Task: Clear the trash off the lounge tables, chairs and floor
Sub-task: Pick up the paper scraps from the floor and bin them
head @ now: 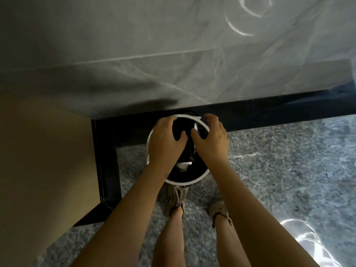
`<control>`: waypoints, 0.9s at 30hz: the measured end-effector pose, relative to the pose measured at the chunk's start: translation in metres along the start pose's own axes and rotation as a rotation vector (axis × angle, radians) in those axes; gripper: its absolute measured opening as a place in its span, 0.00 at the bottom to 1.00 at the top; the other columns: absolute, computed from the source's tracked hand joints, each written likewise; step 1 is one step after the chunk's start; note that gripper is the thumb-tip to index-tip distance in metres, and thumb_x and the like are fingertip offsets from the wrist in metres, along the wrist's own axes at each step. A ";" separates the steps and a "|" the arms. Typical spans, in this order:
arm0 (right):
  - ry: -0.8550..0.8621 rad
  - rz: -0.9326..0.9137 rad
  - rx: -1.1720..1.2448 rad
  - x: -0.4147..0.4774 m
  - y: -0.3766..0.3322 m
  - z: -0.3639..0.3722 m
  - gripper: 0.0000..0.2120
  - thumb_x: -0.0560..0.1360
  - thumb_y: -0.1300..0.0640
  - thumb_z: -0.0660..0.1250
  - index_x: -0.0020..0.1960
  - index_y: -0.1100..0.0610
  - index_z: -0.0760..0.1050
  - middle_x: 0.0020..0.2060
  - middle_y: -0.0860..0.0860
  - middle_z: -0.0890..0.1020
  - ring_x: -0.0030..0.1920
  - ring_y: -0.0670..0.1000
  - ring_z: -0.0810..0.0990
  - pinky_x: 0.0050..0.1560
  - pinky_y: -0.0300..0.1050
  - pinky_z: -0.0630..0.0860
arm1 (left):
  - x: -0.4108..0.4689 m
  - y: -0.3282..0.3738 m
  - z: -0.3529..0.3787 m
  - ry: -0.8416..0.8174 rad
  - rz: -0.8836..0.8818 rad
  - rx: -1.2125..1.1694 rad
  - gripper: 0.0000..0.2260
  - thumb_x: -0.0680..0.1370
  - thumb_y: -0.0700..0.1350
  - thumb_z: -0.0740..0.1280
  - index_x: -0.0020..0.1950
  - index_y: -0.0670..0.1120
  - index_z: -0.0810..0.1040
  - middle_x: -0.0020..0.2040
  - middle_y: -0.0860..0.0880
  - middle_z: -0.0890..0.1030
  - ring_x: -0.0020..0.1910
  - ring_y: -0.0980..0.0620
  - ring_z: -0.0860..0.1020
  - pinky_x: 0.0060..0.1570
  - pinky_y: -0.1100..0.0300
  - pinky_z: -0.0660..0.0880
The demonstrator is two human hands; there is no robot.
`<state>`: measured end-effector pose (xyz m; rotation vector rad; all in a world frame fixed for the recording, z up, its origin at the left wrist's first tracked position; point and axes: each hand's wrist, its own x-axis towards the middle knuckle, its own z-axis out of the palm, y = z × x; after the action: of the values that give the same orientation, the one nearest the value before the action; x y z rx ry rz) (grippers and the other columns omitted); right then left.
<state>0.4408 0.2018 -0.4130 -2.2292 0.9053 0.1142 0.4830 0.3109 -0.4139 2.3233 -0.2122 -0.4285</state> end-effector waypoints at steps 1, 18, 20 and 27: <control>0.032 -0.014 0.031 -0.001 -0.007 -0.015 0.22 0.73 0.51 0.67 0.65 0.54 0.67 0.60 0.53 0.74 0.61 0.56 0.71 0.61 0.55 0.68 | 0.001 0.015 -0.008 -0.001 0.048 0.000 0.18 0.74 0.43 0.69 0.63 0.41 0.73 0.59 0.43 0.75 0.59 0.45 0.74 0.57 0.58 0.70; 0.603 0.028 -0.052 -0.105 -0.007 -0.436 0.14 0.78 0.49 0.55 0.60 0.52 0.73 0.56 0.52 0.78 0.59 0.54 0.72 0.59 0.50 0.64 | -0.065 0.409 -0.074 -0.238 0.885 0.131 0.15 0.79 0.48 0.61 0.63 0.44 0.75 0.60 0.46 0.78 0.59 0.47 0.74 0.60 0.55 0.70; 0.685 0.104 -0.098 -0.134 0.016 -0.491 0.14 0.78 0.49 0.56 0.59 0.51 0.73 0.56 0.52 0.78 0.59 0.55 0.72 0.57 0.48 0.64 | -0.085 0.466 -0.061 -0.300 0.972 0.156 0.14 0.80 0.49 0.59 0.62 0.46 0.76 0.60 0.47 0.78 0.60 0.48 0.74 0.59 0.56 0.69; 0.956 0.377 -0.136 -0.252 0.122 -0.644 0.15 0.78 0.48 0.56 0.59 0.52 0.75 0.57 0.53 0.79 0.58 0.55 0.75 0.58 0.48 0.69 | -0.195 0.641 0.014 -0.518 1.237 0.144 0.13 0.80 0.51 0.56 0.57 0.49 0.77 0.56 0.48 0.80 0.54 0.47 0.77 0.54 0.55 0.72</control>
<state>0.0618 -0.1329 0.0741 -2.1771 1.8514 -0.8011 0.2805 -0.0962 0.0790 1.7091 -1.8124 -0.3380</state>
